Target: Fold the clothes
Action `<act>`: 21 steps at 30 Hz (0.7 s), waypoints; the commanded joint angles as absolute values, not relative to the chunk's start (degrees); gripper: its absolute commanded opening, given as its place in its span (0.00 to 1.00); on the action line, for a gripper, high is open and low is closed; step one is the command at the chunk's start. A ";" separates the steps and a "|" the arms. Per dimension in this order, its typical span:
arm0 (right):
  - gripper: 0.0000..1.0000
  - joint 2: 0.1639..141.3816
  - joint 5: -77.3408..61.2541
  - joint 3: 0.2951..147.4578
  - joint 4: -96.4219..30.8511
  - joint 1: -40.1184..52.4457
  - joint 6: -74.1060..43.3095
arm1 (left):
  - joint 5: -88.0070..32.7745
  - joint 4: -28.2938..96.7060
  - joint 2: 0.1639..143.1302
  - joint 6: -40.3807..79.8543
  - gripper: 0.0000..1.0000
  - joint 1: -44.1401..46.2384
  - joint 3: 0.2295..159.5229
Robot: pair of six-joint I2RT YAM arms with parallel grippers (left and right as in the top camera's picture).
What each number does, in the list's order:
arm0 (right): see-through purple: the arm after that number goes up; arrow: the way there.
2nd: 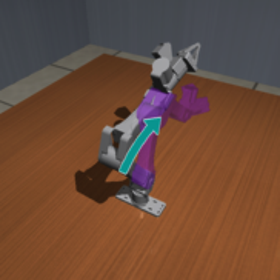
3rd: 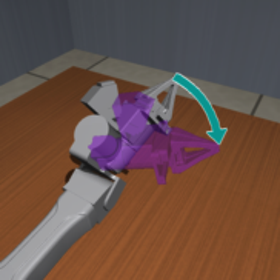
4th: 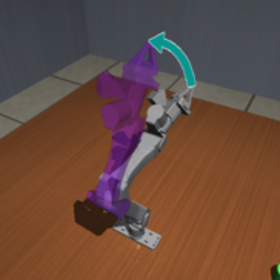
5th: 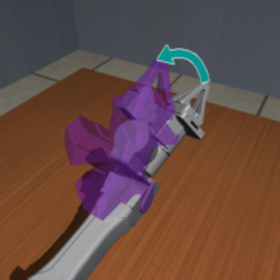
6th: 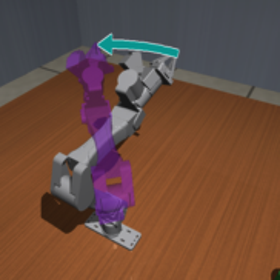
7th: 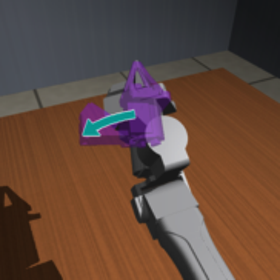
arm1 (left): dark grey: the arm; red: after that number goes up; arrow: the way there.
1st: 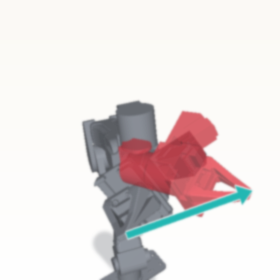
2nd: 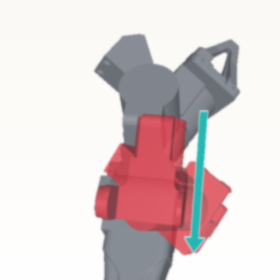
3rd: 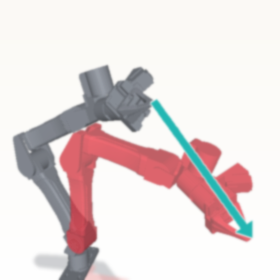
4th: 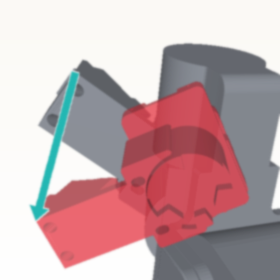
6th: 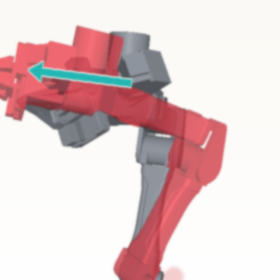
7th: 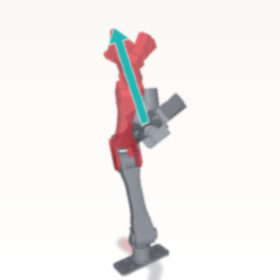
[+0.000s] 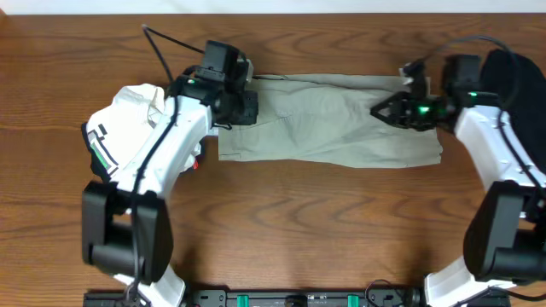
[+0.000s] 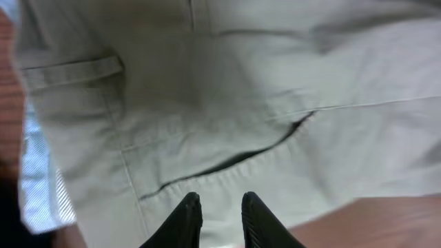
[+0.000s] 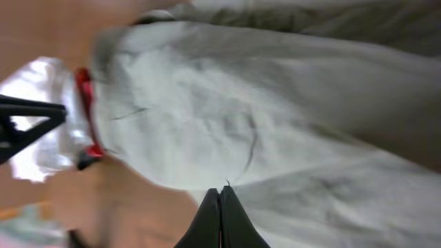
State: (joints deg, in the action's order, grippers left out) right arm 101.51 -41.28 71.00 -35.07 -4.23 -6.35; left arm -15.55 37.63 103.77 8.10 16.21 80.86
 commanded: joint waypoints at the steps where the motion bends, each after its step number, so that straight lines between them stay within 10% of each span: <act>1: 0.01 103.61 -27.20 71.50 -32.69 -0.69 -8.95 | -12.56 36.47 108.57 6.46 0.23 15.73 79.94; 10: 0.06 115.61 -19.42 71.50 -19.68 1.43 -20.32 | -12.60 34.09 114.67 8.01 0.28 15.73 79.94; 21: 0.09 110.93 -10.52 71.55 -34.52 -13.39 -15.16 | -12.78 37.52 104.90 7.99 0.41 15.66 80.82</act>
State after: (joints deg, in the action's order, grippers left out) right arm 114.10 -18.92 71.35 -32.42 -8.95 -15.99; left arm -13.28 37.34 110.28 7.68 15.90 80.18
